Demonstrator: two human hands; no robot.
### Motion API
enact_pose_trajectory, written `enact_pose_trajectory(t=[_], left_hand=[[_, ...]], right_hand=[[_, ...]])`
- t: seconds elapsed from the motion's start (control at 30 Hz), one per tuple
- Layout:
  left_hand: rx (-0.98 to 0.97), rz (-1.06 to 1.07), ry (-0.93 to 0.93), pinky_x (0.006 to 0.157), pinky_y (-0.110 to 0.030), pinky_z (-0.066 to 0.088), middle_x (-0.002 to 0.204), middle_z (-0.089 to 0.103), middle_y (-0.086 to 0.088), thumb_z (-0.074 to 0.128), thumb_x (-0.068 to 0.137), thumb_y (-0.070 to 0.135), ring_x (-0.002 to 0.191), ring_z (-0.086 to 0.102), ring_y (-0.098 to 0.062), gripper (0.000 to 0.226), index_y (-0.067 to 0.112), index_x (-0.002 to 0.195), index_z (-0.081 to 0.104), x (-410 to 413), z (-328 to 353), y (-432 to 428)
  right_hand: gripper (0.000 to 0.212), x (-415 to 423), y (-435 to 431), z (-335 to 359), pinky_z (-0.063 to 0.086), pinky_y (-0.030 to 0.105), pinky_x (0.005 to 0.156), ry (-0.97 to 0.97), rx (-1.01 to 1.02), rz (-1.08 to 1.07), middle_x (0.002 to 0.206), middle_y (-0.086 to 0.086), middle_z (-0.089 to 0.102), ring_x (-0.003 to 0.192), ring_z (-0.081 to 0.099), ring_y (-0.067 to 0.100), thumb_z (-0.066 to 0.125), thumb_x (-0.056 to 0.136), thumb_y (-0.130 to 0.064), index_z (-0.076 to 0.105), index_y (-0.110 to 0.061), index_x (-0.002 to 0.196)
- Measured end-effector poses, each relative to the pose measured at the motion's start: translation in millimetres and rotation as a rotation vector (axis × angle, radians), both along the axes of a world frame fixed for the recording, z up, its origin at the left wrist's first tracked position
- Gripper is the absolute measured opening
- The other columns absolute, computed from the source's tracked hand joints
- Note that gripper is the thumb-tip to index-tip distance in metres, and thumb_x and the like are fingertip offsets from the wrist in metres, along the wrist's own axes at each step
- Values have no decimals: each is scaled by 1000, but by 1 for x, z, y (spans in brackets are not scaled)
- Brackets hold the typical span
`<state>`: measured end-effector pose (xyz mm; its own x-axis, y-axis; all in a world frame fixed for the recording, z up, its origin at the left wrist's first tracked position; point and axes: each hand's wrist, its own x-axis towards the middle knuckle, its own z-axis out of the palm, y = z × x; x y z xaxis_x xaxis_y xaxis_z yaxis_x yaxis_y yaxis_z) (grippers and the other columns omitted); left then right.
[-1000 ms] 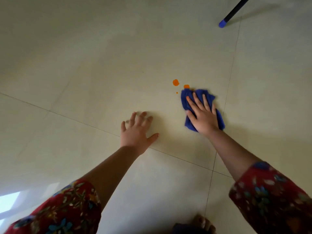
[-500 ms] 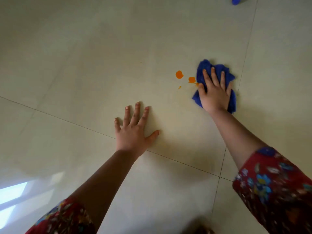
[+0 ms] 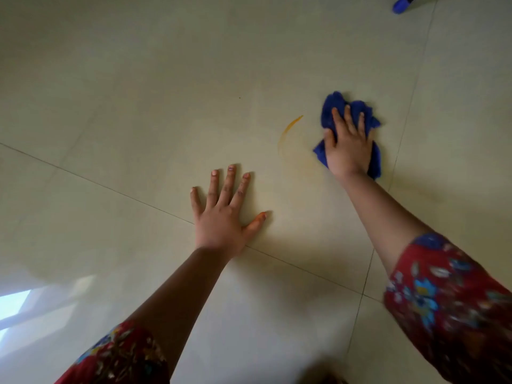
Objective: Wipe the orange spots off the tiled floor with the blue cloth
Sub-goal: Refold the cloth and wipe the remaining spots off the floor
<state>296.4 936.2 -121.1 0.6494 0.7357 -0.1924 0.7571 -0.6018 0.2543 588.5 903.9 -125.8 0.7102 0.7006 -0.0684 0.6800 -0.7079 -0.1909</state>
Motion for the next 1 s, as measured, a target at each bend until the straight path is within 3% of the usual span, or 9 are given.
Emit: enact_pose_trajectory(t=[0.13,0.27,0.37,0.43,0.5,0.7,0.87,0.93,1.0], left_hand=[[8,-1,-13,116,-60,2,162,-8,11,24,86,78,150,-11,-21,81,40,153,-2,-1,-1,-1],[49,-6,-25,118,-56,-3,163,-6,8,23,89,76,150,-11,-23,81,34,154,-1,-3,-4,-3],[58,24,-61,119,-52,-4,163,-5,5,21,94,68,150,-11,-22,78,25,155,-1,-4,-5,-4],[60,73,-81,120,-50,-2,163,-3,-1,19,97,60,150,-10,-21,74,18,155,1,-5,-7,-5],[72,153,-98,121,-49,2,163,3,-9,21,98,54,150,-5,-23,73,10,155,7,-6,-10,-5],[47,401,-291,121,-45,3,162,9,-13,28,98,37,150,3,-23,67,3,153,10,-7,-12,-1],[38,484,-385,120,-42,8,162,10,-12,26,98,31,150,8,-22,63,2,152,13,-8,-10,0],[40,428,-330,121,-42,8,162,8,-10,23,99,34,150,6,-20,63,4,153,11,-6,-10,-1],[50,339,-243,121,-43,7,163,2,-6,19,99,36,150,1,-18,63,7,154,7,-4,-11,-1]], right_hand=[[56,-35,58,2,12,48,118,20,-28,283,162,0,17,149,11,28,35,100,-43,26,-27,152],[55,-65,4,-4,10,45,118,-32,-22,729,160,-13,19,149,10,14,26,97,-53,26,-38,151],[56,-35,3,-2,15,49,117,-52,-16,458,160,-12,20,149,14,19,25,96,-55,26,-39,150],[55,-21,37,1,10,49,119,-51,-39,208,161,-12,16,150,9,20,26,98,-53,23,-39,151],[54,-24,79,5,4,47,118,-33,-63,133,162,-12,11,150,5,21,28,100,-49,19,-39,152],[44,-77,161,11,9,41,118,87,4,545,159,-15,20,149,10,16,27,105,-33,33,-40,147],[51,-118,47,3,13,44,115,-48,10,1003,159,-11,22,149,13,22,32,98,-53,31,-42,148],[54,-92,-6,2,15,48,114,-70,-25,979,160,-13,19,149,12,20,32,96,-57,27,-44,148],[56,-50,-22,2,18,54,113,-78,-43,743,159,-12,21,149,15,22,30,94,-59,24,-45,148]])
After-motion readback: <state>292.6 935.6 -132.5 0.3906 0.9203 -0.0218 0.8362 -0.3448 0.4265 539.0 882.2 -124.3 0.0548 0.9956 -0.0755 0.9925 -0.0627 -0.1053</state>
